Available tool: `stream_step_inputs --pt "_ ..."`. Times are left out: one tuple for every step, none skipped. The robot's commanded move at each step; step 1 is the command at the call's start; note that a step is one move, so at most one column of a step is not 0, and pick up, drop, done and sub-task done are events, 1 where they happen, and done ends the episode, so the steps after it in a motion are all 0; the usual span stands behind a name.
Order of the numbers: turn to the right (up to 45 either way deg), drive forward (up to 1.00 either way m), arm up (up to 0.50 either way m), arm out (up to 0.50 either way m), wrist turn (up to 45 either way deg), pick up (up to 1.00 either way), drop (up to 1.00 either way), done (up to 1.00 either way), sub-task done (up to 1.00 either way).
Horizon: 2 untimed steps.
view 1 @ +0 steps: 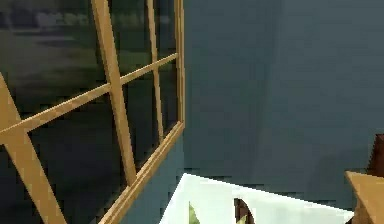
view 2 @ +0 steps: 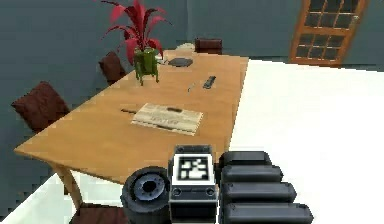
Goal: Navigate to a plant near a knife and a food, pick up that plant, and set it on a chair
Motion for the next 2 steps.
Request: stream_step_inputs --pt "-45.0 0.0 0.0 0.0 0.0 0.0 0.0 0.0 0.0" --pt "0.0 0.05 0.0 0.0 0.0 0.0 0.0 0.0 0.0"
